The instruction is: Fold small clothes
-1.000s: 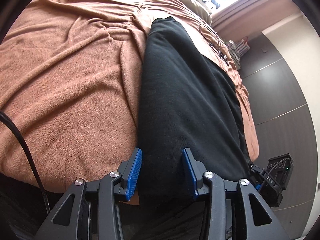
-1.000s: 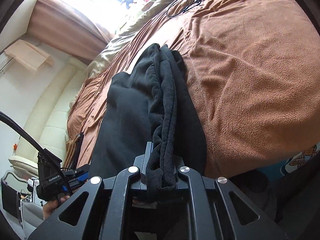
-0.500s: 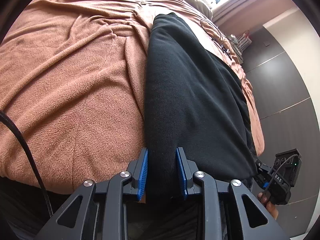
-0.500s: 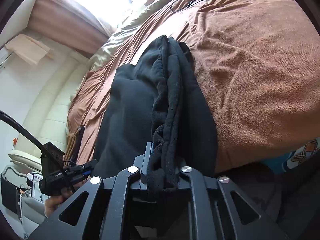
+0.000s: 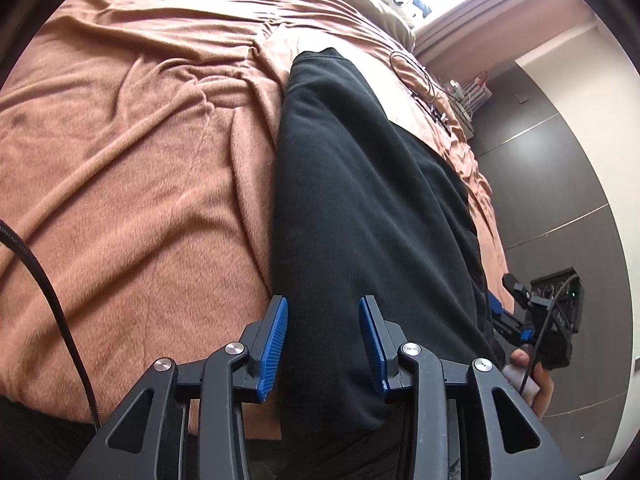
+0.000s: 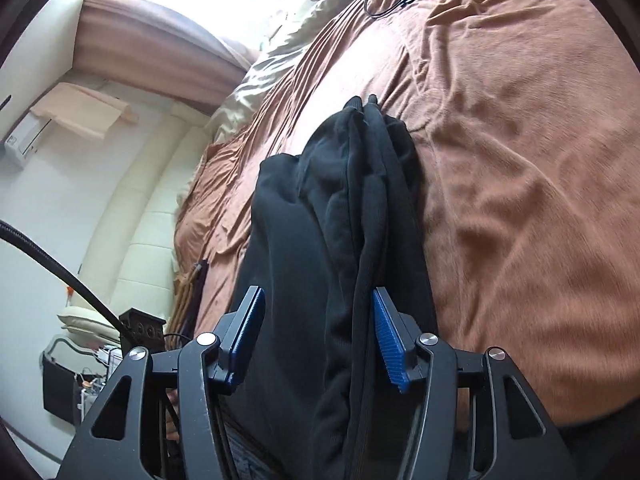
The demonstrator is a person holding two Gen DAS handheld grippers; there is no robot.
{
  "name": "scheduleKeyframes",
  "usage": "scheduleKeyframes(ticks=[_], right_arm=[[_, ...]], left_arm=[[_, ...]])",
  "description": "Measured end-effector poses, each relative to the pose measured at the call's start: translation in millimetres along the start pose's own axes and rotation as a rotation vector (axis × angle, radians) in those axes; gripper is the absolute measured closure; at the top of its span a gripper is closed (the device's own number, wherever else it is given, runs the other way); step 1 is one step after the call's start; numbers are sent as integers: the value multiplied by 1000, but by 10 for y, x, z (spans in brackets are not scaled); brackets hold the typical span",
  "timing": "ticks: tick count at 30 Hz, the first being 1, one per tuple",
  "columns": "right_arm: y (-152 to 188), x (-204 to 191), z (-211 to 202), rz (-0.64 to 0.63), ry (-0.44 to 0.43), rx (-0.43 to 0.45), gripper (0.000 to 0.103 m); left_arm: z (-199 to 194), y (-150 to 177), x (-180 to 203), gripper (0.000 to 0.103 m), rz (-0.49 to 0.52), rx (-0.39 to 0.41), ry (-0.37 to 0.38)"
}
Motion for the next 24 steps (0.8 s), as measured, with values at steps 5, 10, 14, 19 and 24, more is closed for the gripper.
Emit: scheduleKeyframes(ticks=[5, 10, 14, 19, 24], right_arm=[[-308, -10, 292, 10, 11, -29, 51], [-650, -78, 493, -1, 41, -41, 51], [-906, -184, 673, -15, 63, -59, 51], [-1156, -300, 902, -33, 85, -72, 51], [-1315, -356, 1059, -60, 137, -69, 66]], left_arm=[[118, -157, -88, 65, -6, -7, -3], [204, -333, -182, 65, -8, -11, -11], [279, -502, -244, 65, 3, -13, -14], [387, -723, -316, 65, 11, -10, -24], [510, -937, -377, 65, 24, -13, -41]])
Point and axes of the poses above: each gripper's, at about its wrist camera, not at the fingertips, and z roughly the way its jaws point, x to its right, y to its underside, the point moved 8 cm from there along z, roughly the way its jaws point, and after that the axes turned 15 degrees about z, right-handed, at the moved point
